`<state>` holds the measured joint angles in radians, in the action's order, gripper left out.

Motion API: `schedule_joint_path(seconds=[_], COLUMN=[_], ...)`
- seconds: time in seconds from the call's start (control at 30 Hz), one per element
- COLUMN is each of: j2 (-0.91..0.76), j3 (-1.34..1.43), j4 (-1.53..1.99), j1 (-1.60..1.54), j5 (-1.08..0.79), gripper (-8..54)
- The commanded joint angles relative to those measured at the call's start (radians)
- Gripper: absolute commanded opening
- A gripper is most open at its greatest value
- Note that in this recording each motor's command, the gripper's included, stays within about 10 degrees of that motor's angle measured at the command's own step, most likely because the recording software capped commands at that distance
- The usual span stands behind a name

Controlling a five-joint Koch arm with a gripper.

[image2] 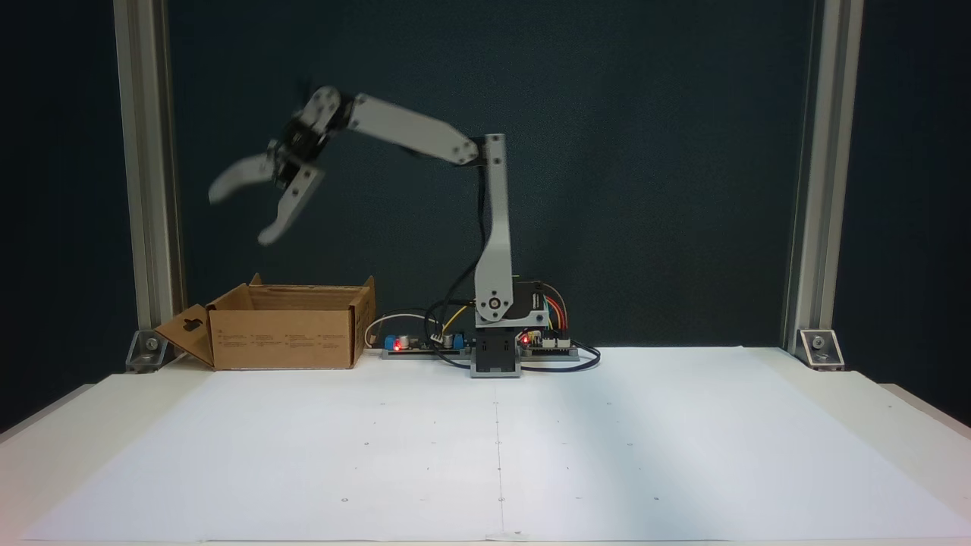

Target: Grasp a green dice and put it in the bin.

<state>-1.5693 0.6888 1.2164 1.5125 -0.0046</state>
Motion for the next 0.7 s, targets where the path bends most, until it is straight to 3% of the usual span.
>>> schedule_joint_path(seconds=[0.0, 0.67], j2=[-0.075, -0.155], j3=[-0.038, 0.106], j4=[-0.038, -0.038], j1=[-0.127, -1.546], j5=[0.098, 0.098], gripper=[42.6, 43.4])
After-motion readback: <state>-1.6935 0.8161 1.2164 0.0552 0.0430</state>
